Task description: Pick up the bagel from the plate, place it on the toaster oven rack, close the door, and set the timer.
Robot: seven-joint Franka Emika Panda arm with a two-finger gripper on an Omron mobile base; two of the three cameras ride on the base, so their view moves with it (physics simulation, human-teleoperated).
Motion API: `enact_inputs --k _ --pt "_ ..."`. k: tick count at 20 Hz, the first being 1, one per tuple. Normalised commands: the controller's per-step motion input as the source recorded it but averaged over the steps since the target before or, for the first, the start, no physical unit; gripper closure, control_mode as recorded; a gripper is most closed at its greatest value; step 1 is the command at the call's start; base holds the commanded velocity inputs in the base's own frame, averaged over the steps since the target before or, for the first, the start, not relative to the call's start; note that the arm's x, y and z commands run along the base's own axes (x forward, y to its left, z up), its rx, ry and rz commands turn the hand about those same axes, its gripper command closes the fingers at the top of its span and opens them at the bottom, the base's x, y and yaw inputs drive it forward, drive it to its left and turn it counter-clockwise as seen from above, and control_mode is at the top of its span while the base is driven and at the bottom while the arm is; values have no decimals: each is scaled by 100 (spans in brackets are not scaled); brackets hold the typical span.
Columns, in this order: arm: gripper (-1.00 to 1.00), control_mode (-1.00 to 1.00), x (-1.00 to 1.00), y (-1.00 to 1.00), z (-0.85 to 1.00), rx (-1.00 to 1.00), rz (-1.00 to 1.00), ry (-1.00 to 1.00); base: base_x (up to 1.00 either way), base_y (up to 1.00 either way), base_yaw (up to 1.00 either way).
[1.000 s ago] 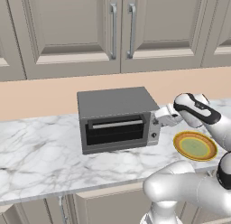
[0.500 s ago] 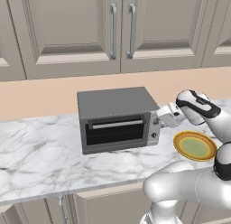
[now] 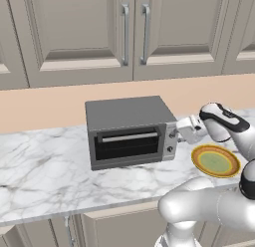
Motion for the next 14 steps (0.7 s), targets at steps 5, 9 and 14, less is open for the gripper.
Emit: enact_inputs --k 5,9,14 --pt "100 -100 -58 -29 -76 22 2 0 0 0 0" --pt "100 -100 -54 -19 -84 19 1 0 0 0 0" --pt "100 -100 -25 0 -22 18 0 0 0 0 0"
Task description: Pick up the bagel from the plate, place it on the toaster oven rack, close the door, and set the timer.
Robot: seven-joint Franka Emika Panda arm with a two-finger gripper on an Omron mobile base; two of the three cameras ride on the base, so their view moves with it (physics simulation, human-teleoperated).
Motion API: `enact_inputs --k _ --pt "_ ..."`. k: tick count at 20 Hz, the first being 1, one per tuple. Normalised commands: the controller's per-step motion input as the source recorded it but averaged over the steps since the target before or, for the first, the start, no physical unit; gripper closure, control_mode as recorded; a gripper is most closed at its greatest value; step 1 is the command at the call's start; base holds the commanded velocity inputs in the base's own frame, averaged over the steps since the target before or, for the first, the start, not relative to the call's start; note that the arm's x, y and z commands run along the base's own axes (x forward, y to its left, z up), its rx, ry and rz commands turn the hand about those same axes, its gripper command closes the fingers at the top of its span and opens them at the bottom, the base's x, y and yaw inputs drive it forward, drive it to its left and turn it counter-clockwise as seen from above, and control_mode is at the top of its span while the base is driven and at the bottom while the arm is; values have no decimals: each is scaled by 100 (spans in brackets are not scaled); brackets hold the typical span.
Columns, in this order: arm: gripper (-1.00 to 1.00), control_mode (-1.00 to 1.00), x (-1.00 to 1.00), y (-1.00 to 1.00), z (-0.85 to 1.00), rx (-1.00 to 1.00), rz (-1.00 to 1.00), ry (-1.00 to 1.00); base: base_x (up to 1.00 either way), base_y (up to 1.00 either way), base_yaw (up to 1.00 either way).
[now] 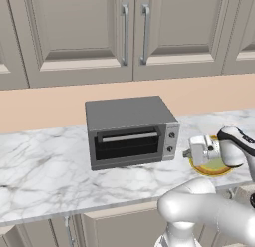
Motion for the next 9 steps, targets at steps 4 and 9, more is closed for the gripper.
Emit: enact_inputs --k 4,9 --pt "100 -100 -16 0 42 5 0 -4 0 0 0" --pt "100 -100 -14 6 54 -1 0 -5 0 0 0"
